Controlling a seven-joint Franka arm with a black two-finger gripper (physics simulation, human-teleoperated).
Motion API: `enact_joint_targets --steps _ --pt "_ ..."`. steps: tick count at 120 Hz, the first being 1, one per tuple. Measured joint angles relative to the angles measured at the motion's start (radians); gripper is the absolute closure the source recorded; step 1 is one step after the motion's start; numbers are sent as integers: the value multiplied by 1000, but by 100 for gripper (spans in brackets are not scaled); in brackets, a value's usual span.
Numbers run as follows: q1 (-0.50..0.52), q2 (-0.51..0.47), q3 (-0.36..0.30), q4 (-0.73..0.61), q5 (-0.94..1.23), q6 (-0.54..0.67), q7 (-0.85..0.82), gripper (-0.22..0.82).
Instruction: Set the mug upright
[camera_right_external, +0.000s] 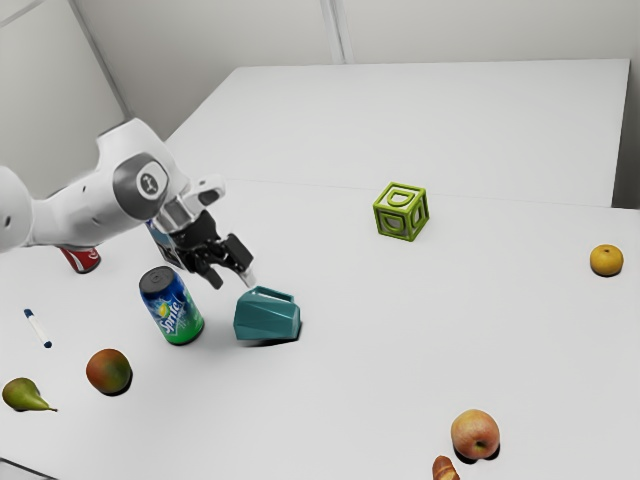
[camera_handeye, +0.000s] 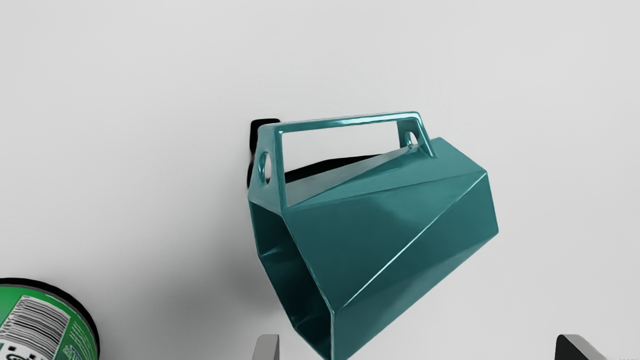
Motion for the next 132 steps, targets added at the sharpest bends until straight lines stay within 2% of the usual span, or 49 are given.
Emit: enact_joint_targets --steps 78,112,132 --pt "-18 69 -2 -50 -92 64 119 0" --pt "33 93 -3 -50 -141 73 140 0" --pt "26 113 -6 -50 -170 74 149 0"
